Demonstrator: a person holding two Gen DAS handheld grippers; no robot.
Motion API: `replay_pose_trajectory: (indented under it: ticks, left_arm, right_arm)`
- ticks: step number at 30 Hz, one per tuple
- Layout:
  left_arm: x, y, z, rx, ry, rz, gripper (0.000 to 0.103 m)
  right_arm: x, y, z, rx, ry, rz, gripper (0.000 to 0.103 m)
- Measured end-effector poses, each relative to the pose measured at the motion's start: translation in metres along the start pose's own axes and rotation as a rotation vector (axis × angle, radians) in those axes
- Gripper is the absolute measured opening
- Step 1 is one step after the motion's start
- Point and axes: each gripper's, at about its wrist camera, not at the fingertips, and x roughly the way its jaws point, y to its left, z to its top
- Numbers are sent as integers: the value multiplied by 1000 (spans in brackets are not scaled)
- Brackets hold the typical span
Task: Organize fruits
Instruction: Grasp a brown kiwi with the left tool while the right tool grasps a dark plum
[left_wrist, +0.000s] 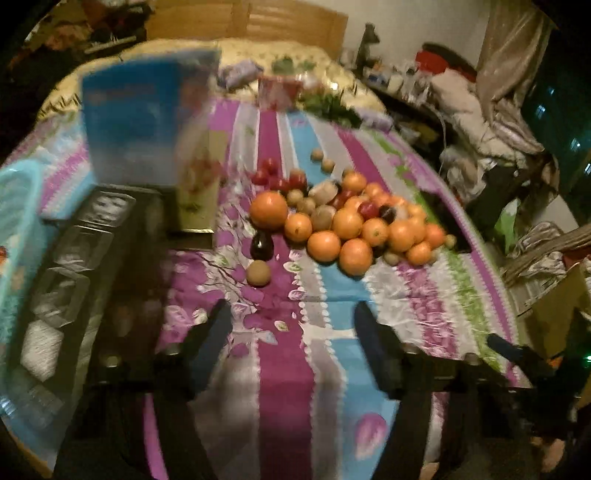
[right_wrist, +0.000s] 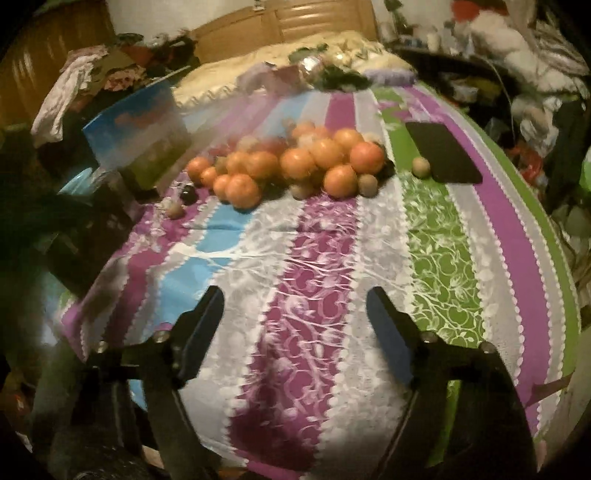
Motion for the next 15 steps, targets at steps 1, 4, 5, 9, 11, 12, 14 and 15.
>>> replay_pose_trajectory:
  ticks: [1,4,5,9,11,12,14,15]
  left_arm:
    - [12,1,1,1,0,20,59]
    - [49,12,6,-32,24,61,49]
    - [59,14,7,-32,31,81,49]
    - [85,17,5,-19,60,107,46]
    - [94,17,4,-13,47,119,46]
    - [95,17,5,-10,38,122,46]
    - [97,18,5,-5,27,125,45]
    - [97,19,6,-4,22,126,44]
  right_arm:
    - [3,-5,0,12,8,4,70]
    - [12,-16,2,27,36,9,59]
    - [16,-19,3,28,47,13,56]
    - [28,-20,10,15,68,33,54]
    - [33,-18,14,7,67,50,54]
    - [35,-17,16,5,64,57,54]
    - [38,-14,20,1,60,76,53]
    - [40,-12,22,-2,58,83,52]
